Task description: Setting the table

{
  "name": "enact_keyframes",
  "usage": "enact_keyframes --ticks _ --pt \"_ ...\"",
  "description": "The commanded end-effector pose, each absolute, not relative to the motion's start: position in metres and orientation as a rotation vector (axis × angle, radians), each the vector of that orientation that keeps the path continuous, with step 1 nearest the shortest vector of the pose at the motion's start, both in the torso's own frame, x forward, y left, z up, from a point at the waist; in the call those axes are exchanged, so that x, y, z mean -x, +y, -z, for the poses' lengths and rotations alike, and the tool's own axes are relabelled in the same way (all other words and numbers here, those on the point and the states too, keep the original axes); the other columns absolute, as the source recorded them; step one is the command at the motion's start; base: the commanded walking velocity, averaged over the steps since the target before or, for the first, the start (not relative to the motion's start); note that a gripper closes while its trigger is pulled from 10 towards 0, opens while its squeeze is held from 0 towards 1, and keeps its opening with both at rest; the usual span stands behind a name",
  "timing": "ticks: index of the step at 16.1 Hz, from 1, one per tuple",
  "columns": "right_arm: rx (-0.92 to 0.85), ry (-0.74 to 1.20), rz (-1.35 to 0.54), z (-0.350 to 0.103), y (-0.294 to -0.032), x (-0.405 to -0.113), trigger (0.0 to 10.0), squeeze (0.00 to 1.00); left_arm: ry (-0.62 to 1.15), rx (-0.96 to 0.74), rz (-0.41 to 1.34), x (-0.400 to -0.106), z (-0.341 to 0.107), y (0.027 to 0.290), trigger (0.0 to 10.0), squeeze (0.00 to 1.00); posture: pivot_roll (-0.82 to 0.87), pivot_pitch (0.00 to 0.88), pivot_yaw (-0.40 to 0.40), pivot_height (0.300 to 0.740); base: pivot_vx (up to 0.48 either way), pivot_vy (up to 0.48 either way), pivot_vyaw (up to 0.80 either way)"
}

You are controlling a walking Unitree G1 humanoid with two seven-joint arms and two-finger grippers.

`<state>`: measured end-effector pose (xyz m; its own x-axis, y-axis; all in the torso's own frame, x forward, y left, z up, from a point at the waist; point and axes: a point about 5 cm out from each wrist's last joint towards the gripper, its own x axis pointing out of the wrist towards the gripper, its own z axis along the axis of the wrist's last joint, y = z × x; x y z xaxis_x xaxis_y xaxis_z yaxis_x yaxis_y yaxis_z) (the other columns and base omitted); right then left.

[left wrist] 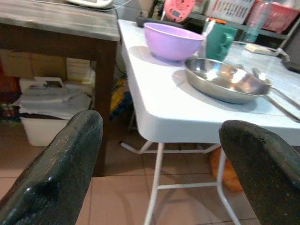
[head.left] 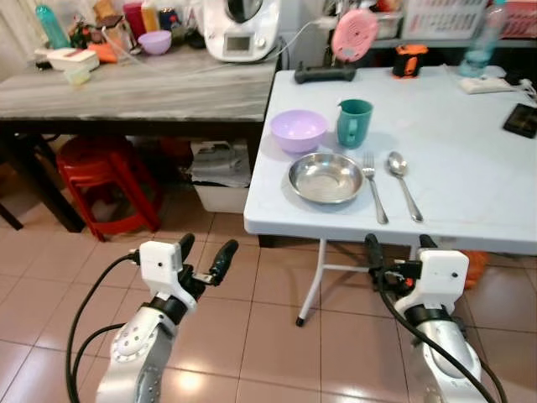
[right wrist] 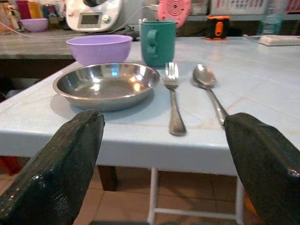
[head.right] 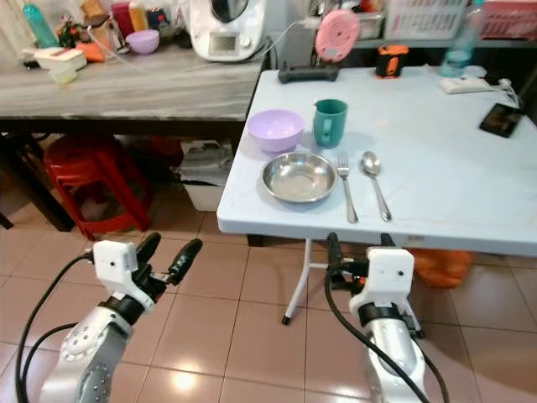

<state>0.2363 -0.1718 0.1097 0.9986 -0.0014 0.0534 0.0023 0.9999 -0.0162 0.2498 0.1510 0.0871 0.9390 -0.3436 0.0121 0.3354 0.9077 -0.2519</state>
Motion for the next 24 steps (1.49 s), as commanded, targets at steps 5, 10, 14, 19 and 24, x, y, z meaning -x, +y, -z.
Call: enact_keyframes --ticks 5,10,14,19,24 --pt "0.033 -0.077 0.008 -0.116 -0.175 -0.238 10.0 0.0 0.021 0.256 0.365 -0.253 -0.092 0.148 10.0 0.0 -0.04 0.027 0.077 0.74 0.436 0.0 0.0" --pt "0.033 -0.085 0.007 -0.118 -0.174 -0.24 10.0 0.0 0.02 0.25 0.365 -0.256 -0.092 0.147 10.0 0.0 -0.04 0.023 0.079 0.74 0.445 0.0 0.0" --pt "0.031 -0.077 -0.013 -0.116 -0.17 -0.239 10.0 0.0 0.035 0.239 0.343 -0.255 -0.089 0.152 10.0 0.0 -0.03 0.017 0.079 0.74 0.294 0.0 0.0" --pt "0.017 -0.077 -0.04 -0.114 -0.167 -0.241 10.0 0.0 0.005 0.172 0.291 -0.251 -0.087 0.166 10.0 0.0 -0.03 0.009 0.079 0.74 0.0 0.0 0.0" --pt "-0.006 -0.067 -0.047 -0.111 -0.165 -0.239 10.0 0.0 -0.044 0.017 0.249 -0.24 -0.084 0.178 10.0 0.0 -0.02 0.016 0.084 0.74 0.0 0.0 0.2"
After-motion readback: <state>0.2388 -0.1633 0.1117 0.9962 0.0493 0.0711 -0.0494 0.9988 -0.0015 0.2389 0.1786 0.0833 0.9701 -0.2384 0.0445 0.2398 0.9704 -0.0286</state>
